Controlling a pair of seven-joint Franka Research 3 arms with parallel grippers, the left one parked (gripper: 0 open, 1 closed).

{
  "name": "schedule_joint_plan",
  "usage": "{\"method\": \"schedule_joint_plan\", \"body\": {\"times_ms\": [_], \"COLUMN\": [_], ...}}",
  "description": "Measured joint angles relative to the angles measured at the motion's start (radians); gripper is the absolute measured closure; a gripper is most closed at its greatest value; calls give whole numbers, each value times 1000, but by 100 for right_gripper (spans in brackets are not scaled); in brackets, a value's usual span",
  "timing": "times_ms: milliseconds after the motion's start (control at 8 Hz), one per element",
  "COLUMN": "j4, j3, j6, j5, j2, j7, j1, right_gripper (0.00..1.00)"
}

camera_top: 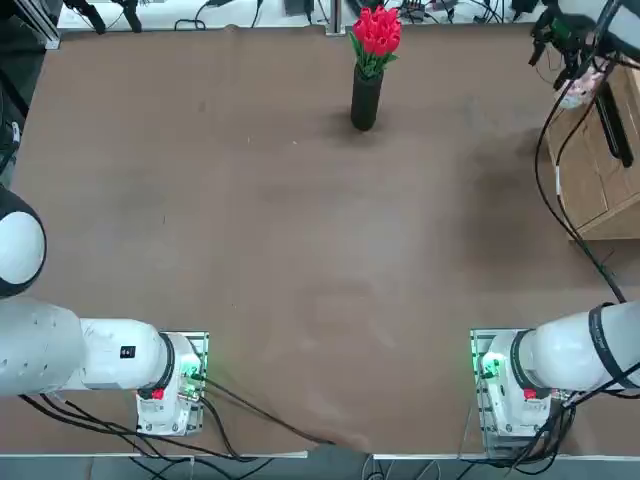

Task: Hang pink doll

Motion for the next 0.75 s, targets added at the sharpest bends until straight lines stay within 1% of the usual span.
{"method": "schedule_joint_plan", "body": {"times_ms": [250, 375, 500, 625, 750], "j4": [92, 167, 260, 358, 428], "j3": [0, -1, -2, -4, -7], "j6": [-104, -164, -246, -332, -406], "j5": [61, 108, 134, 143, 142], "j2": [3, 8, 18, 38, 59], "j7": [-257, -397, -531, -658, -783], "j1": [21, 20, 20, 20, 19], "right_gripper": [0, 0, 0, 0, 0]}}
